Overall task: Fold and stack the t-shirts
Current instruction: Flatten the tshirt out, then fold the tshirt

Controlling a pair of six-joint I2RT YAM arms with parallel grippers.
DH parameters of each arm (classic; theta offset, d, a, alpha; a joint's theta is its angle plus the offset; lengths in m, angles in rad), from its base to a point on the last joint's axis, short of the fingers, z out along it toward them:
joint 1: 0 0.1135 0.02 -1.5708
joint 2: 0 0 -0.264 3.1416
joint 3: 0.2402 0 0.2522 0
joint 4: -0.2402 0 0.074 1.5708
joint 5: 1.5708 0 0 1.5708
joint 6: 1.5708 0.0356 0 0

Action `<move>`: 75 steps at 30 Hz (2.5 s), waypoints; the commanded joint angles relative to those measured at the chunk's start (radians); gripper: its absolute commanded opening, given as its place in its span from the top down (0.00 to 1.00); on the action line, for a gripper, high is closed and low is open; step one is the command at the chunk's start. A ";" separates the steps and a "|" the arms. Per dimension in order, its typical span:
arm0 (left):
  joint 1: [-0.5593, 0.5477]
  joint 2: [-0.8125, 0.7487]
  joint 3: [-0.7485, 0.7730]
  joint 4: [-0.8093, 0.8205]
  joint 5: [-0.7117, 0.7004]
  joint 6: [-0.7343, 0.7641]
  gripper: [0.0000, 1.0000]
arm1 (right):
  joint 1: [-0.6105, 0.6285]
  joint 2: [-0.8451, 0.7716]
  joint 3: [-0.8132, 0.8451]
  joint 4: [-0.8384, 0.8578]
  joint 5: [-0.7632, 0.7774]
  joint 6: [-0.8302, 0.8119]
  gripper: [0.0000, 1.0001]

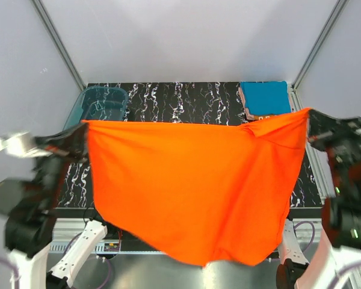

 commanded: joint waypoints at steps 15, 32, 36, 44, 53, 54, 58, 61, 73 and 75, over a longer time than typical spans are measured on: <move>0.009 0.806 -0.371 0.495 -0.123 0.016 1.00 | -0.006 0.535 -0.683 0.648 -0.037 -0.016 1.00; 0.144 1.348 0.148 0.263 -0.045 0.099 1.00 | 0.079 1.175 -0.028 0.326 -0.041 -0.062 1.00; 0.158 1.435 0.221 0.230 -0.009 0.090 1.00 | 0.105 1.287 0.100 0.247 -0.047 -0.071 1.00; 0.165 1.459 0.231 0.199 0.042 0.027 1.00 | 0.139 1.274 0.128 0.155 -0.015 -0.059 1.00; 0.170 1.324 0.134 0.110 -0.025 -0.058 1.00 | 0.139 1.098 -0.028 -0.011 -0.008 -0.027 1.00; 0.170 1.314 0.123 0.096 -0.022 -0.071 1.00 | 0.139 1.069 -0.057 -0.028 -0.001 -0.025 1.00; 0.170 1.302 0.108 0.001 0.005 -0.073 1.00 | 0.139 1.016 -0.106 -0.077 0.008 -0.040 1.00; 0.170 1.290 0.087 -0.062 -0.005 -0.052 1.00 | 0.136 0.987 -0.149 -0.097 -0.006 -0.054 1.00; 0.167 1.299 0.042 -0.188 0.019 -0.013 1.00 | 0.125 0.916 -0.356 -0.094 -0.038 -0.080 1.00; 0.165 1.300 0.031 -0.192 0.018 -0.010 1.00 | 0.120 0.903 -0.379 -0.089 -0.032 -0.088 1.00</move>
